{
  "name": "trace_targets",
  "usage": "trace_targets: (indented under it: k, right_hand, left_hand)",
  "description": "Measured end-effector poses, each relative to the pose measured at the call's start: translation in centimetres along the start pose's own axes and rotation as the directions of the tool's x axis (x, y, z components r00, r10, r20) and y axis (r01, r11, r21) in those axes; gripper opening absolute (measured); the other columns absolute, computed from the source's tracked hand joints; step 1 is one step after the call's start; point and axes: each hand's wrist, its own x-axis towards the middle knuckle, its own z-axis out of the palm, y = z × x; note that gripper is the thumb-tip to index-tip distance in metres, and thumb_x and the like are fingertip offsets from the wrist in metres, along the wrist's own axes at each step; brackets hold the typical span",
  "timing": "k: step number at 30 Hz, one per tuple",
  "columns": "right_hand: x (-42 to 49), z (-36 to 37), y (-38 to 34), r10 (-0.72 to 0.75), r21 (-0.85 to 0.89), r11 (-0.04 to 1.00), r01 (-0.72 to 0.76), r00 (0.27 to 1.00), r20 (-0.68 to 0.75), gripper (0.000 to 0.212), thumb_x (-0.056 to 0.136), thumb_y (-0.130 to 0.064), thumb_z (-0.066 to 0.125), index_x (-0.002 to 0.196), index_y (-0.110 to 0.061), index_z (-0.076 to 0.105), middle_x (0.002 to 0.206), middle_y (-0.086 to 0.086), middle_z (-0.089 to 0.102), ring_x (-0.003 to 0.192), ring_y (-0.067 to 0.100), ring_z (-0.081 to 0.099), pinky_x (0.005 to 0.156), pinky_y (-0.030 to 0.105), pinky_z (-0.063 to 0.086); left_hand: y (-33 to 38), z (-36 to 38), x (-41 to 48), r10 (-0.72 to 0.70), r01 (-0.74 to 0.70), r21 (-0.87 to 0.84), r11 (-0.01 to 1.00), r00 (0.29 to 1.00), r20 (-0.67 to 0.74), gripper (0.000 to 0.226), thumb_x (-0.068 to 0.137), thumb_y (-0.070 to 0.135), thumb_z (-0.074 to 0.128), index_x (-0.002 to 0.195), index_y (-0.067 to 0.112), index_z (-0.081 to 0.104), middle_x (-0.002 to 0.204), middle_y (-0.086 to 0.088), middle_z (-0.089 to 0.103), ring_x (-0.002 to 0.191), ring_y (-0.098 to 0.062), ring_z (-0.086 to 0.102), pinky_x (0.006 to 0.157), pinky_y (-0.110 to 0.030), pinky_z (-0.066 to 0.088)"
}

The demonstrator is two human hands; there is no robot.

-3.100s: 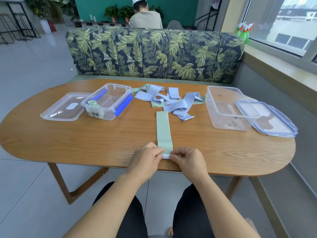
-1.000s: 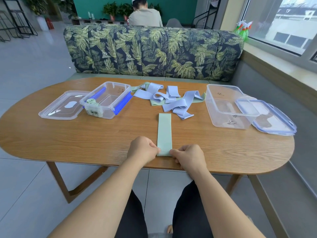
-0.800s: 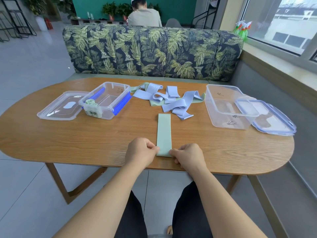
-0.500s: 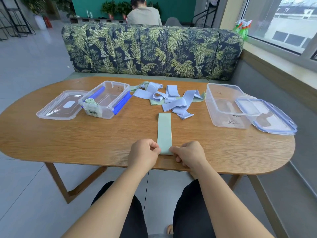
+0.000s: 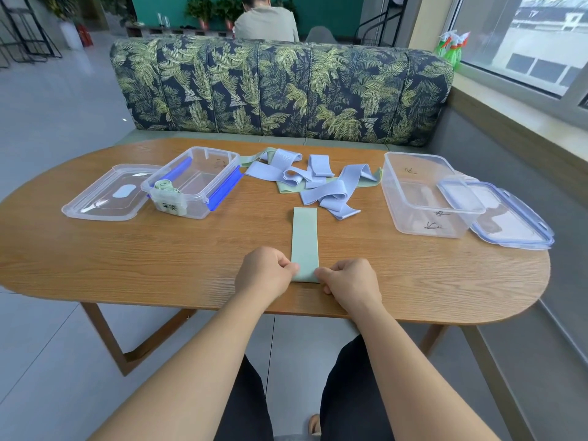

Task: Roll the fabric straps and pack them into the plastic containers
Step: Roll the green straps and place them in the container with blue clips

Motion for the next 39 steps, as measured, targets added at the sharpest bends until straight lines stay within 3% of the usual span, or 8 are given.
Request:
trace_targets:
  k: [4, 7, 12, 18, 23, 26, 33, 39]
  right_hand:
    - [0.6, -0.1, -0.3, 0.018, -0.006, 1.0, -0.018, 1.0, 0.018, 0.024, 0.076, -0.034, 0.068, 0.061, -0.016, 0.065, 0.075, 0.005, 0.073, 0.065, 0.019, 0.059, 0.07, 0.035, 0.054]
    - [1.0, -0.3, -0.6, 0.036, 0.009, 0.999, -0.036, 0.999, 0.038, 0.025, 0.075, -0.032, 0.069, 0.057, -0.016, 0.063, 0.064, 0.001, 0.071, 0.058, 0.016, 0.055, 0.072, 0.037, 0.055]
    - [1.3, -0.5, -0.9, 0.053, 0.003, 0.999, -0.054, 0.997, 0.053, 0.029, 0.076, -0.036, 0.07, 0.055, -0.017, 0.062, 0.051, -0.005, 0.064, 0.053, 0.014, 0.053, 0.069, 0.034, 0.053]
    - [0.9, -0.3, -0.4, 0.013, 0.099, 0.995, -0.014, 1.0, 0.015, 0.028, 0.073, -0.038, 0.069, 0.056, -0.017, 0.065, 0.06, -0.002, 0.068, 0.054, 0.015, 0.054, 0.073, 0.041, 0.057]
    - [0.8, 0.1, -0.5, 0.006, 0.052, 0.999, -0.006, 1.0, 0.004, 0.025, 0.075, -0.04, 0.071, 0.063, -0.018, 0.066, 0.072, 0.001, 0.071, 0.069, 0.02, 0.063, 0.076, 0.041, 0.057]
    - [1.1, 0.1, -0.8, 0.031, 0.046, 0.998, -0.031, 1.0, 0.004, 0.025, 0.077, -0.037, 0.07, 0.067, -0.014, 0.069, 0.076, 0.004, 0.073, 0.066, 0.019, 0.06, 0.076, 0.04, 0.056]
    - [1.8, 0.0, -1.2, 0.052, 0.043, 0.998, -0.052, 0.999, 0.013, 0.026, 0.074, -0.036, 0.07, 0.063, -0.012, 0.069, 0.07, 0.004, 0.073, 0.059, 0.018, 0.055, 0.074, 0.038, 0.057]
    - [1.8, 0.1, -0.8, 0.024, 0.059, 0.998, -0.024, 1.0, -0.001, 0.031, 0.08, -0.038, 0.066, 0.066, -0.011, 0.069, 0.064, 0.001, 0.071, 0.058, 0.016, 0.055, 0.074, 0.038, 0.056]
  left_hand:
    - [-0.3, 0.3, -0.3, 0.027, -0.03, -0.048, 0.998, 0.997, -0.065, 0.018, 0.087, 0.033, 0.064, 0.073, 0.023, 0.068, 0.077, 0.008, 0.069, 0.078, -0.015, 0.065, 0.075, -0.032, 0.055]
    - [-0.5, 0.5, -0.6, 0.041, -0.048, -0.096, 0.994, 0.997, -0.068, 0.003, 0.085, 0.027, 0.068, 0.086, 0.025, 0.069, 0.085, 0.01, 0.067, 0.085, -0.013, 0.064, 0.079, -0.029, 0.053]
    - [-0.5, 0.6, -0.3, 0.045, -0.048, -0.066, 0.997, 0.998, -0.048, 0.011, 0.084, 0.028, 0.069, 0.093, 0.022, 0.072, 0.089, 0.007, 0.069, 0.086, -0.013, 0.065, 0.081, -0.03, 0.053]
    - [-0.2, 0.3, 0.7, 0.004, -0.004, -0.021, 1.0, 1.0, 0.005, 0.008, 0.083, 0.031, 0.07, 0.08, 0.024, 0.072, 0.082, 0.005, 0.071, 0.082, -0.016, 0.066, 0.075, -0.028, 0.054]
    - [0.2, 0.1, 1.5, -0.023, 0.024, -0.042, 0.999, 0.999, 0.037, 0.011, 0.082, 0.032, 0.071, 0.079, 0.022, 0.073, 0.08, 0.002, 0.072, 0.081, -0.016, 0.067, 0.075, -0.028, 0.054]
    - [0.0, 0.2, 1.7, -0.016, 0.017, -0.068, 0.998, 1.0, 0.023, 0.014, 0.082, 0.034, 0.071, 0.078, 0.021, 0.073, 0.078, 0.002, 0.072, 0.08, -0.016, 0.067, 0.076, -0.03, 0.055]
    - [-0.8, 1.3, 0.9, 0.018, -0.032, -0.183, 0.983, 0.997, -0.077, 0.005, 0.079, 0.029, 0.071, 0.076, 0.03, 0.067, 0.077, 0.008, 0.071, 0.081, -0.015, 0.068, 0.082, -0.035, 0.055]
    - [-0.4, 1.1, 1.2, -0.004, -0.005, -0.143, 0.99, 0.998, -0.064, 0.007, 0.082, 0.033, 0.068, 0.077, 0.028, 0.072, 0.076, 0.009, 0.071, 0.082, -0.014, 0.066, 0.081, -0.034, 0.055]
